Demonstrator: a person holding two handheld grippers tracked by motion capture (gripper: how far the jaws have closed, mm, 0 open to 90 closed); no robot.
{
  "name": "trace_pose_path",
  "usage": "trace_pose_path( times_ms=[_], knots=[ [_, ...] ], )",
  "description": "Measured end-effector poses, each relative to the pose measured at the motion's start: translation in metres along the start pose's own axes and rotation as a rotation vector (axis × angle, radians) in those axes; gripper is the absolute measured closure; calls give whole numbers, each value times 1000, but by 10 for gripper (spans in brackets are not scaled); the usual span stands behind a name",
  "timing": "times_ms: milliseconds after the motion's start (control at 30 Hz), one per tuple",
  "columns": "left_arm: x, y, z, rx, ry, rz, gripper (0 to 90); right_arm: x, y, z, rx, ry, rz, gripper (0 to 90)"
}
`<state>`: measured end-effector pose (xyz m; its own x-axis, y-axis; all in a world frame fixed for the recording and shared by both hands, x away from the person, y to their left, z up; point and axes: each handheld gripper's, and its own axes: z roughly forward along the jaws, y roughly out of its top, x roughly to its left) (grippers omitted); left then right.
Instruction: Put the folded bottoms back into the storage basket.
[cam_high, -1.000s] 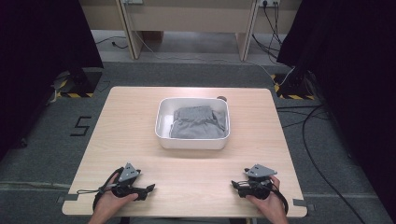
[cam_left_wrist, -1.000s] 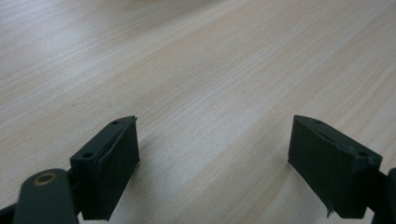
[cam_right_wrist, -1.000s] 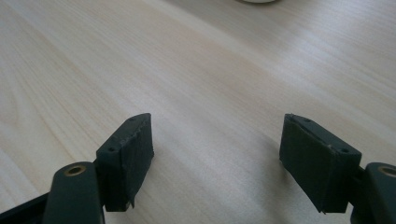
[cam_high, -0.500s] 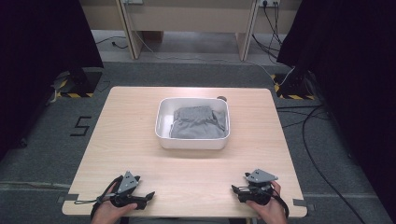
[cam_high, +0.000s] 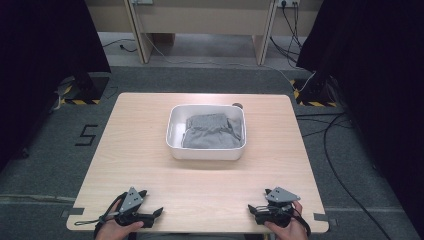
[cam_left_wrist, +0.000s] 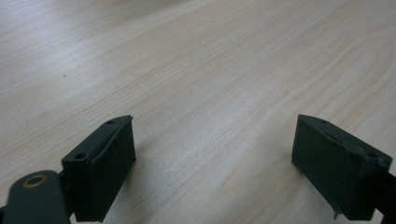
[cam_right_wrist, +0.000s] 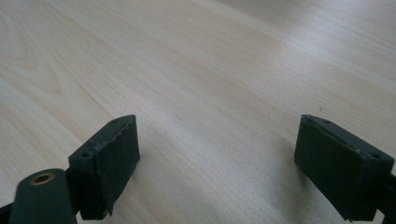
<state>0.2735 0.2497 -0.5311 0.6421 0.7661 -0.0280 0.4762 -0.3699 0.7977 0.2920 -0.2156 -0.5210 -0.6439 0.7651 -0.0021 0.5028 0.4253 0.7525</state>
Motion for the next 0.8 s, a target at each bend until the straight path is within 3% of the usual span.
trace_pose_path(
  times_ms=[800],
  knots=[
    [-1,0,0,10,-9,4,99,1,-2,0,-10,-2,1,130]
  ],
)
